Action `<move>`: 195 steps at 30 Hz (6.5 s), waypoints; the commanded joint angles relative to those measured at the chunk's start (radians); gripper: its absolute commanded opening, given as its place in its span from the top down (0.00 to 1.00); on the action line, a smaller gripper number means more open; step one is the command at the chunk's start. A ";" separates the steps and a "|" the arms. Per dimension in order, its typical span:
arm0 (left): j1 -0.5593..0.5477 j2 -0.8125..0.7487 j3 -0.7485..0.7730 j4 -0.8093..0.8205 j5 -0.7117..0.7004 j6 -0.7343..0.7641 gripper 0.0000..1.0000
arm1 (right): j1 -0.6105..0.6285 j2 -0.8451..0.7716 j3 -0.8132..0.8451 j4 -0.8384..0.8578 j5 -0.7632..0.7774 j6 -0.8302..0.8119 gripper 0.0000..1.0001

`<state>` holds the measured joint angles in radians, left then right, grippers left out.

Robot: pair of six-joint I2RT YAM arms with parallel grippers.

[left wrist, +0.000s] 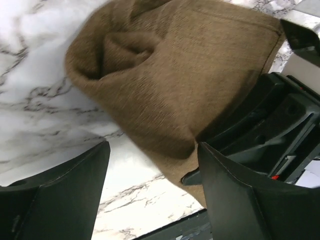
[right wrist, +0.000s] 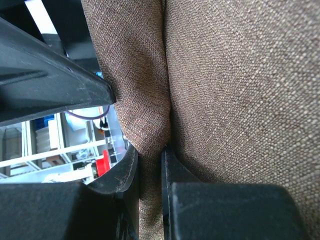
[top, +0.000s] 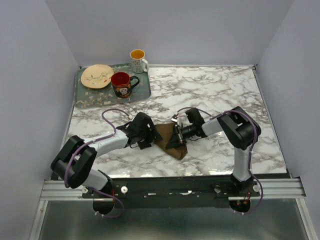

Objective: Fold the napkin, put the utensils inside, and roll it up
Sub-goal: Roll the napkin with the utensil

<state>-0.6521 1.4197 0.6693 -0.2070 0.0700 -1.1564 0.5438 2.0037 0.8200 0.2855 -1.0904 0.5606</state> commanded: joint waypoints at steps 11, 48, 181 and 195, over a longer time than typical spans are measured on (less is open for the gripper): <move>0.000 0.150 -0.011 0.083 0.002 -0.002 0.63 | 0.018 -0.066 0.082 -0.413 0.255 -0.224 0.84; 0.016 0.125 -0.005 0.054 0.056 -0.046 0.86 | 0.665 -0.407 0.256 -0.829 1.546 -0.077 0.41; -0.004 -0.059 0.036 -0.060 0.056 0.051 0.32 | 0.077 -0.069 -0.219 0.043 0.245 0.032 0.99; -0.020 0.056 0.026 -0.026 0.105 -0.023 0.31 | 0.047 -0.026 -0.186 0.037 0.219 0.059 0.99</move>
<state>-0.6636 1.4517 0.7158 -0.2436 0.1482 -1.1427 0.5976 1.9022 0.6624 0.5171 -0.9428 0.6537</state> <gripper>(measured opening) 0.693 0.321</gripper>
